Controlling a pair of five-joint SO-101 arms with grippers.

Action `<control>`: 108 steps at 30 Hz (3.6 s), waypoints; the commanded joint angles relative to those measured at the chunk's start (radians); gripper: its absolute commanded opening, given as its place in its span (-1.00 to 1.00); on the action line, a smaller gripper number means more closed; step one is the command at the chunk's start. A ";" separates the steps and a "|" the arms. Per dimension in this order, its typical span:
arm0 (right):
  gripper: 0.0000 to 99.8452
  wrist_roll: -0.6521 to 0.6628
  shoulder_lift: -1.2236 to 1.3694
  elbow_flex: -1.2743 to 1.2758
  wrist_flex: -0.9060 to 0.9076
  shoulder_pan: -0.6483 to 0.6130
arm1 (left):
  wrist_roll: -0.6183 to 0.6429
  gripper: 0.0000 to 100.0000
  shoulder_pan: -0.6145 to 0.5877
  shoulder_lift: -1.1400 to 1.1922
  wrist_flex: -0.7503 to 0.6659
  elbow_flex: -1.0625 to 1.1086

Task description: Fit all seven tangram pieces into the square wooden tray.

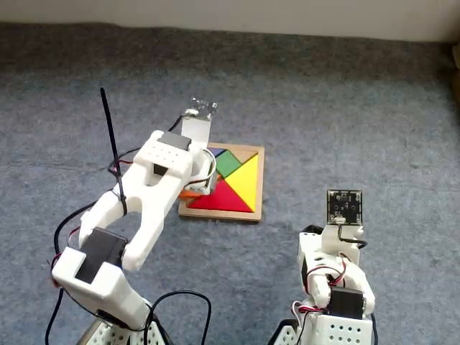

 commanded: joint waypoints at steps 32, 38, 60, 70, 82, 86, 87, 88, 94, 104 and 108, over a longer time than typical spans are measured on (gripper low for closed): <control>-0.98 -0.005 -0.008 0.105 0.001 0.013 | 0.098 -0.75 0.001 -0.024 0.143 -0.229; -0.98 -0.005 -0.008 0.105 0.001 0.013 | 0.035 -0.75 -0.028 -0.036 0.172 -0.231; -0.98 -0.005 -0.008 0.105 0.001 0.013 | -0.267 -0.76 -0.104 0.093 0.172 -0.157; -0.98 -0.005 -0.008 0.105 0.001 0.013 | -0.265 -0.76 -0.001 0.001 0.164 -0.059; -0.98 -0.005 -0.008 0.105 0.001 0.013 | -0.192 -0.76 -0.047 -0.174 0.164 -0.054; -0.98 -0.005 -0.008 0.105 0.001 0.013 | -0.132 -0.76 -0.054 -0.209 0.075 -0.048; -0.98 -0.005 -0.008 0.105 0.001 0.013 | -0.121 -0.76 -0.065 -0.203 0.035 -0.039; -0.98 -0.005 -0.008 0.105 0.001 0.013 | -0.114 -0.76 -0.085 -0.193 0.000 -0.035; -0.98 -0.005 -0.008 0.105 0.001 0.013 | -0.114 -0.71 -0.208 -0.084 -0.058 -0.101; -0.98 -0.005 -0.008 0.105 0.001 0.013 | 0.221 -0.45 -0.283 0.176 0.084 -0.372; -0.98 -0.005 -0.008 0.105 0.001 0.013 | 0.315 -0.45 -0.282 0.259 0.117 -0.464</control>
